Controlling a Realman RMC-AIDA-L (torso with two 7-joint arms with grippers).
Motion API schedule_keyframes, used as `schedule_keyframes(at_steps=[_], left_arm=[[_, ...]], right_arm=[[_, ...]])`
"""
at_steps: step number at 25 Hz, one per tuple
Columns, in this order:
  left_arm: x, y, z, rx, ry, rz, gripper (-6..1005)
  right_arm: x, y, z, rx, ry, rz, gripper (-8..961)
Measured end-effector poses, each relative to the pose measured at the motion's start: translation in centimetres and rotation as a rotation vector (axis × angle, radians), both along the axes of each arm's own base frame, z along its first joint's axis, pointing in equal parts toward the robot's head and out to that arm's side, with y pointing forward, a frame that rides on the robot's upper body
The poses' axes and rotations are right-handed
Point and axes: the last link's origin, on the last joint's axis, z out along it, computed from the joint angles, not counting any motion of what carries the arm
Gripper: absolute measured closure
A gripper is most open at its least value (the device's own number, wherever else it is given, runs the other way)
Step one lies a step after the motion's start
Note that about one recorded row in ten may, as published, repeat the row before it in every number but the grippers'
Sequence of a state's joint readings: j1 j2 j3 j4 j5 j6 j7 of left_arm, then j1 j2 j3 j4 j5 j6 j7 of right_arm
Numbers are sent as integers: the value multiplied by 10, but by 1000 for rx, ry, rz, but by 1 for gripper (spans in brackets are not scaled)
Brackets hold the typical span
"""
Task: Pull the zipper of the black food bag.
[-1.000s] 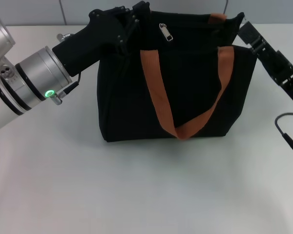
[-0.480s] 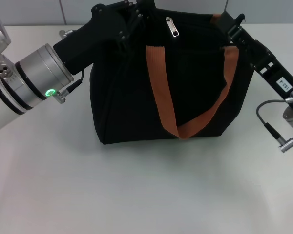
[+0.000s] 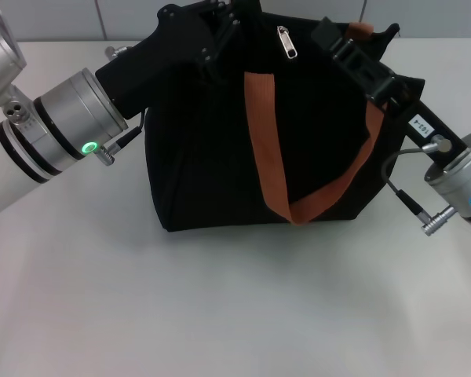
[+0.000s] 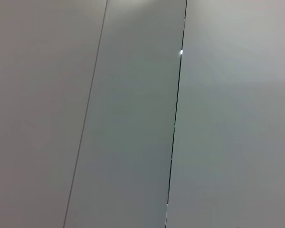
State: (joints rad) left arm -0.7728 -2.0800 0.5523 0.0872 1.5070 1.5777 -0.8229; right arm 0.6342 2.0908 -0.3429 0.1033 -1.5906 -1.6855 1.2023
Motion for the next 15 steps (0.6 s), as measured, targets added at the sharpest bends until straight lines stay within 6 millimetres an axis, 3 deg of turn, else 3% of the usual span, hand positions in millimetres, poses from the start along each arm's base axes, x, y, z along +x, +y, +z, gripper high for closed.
schedule_keyframes(at_steps=[15], left_arm=[[7,3,-2,-9,-2,-12,943]], right_arm=[[-16,12,-14,-37,-81,47,541]])
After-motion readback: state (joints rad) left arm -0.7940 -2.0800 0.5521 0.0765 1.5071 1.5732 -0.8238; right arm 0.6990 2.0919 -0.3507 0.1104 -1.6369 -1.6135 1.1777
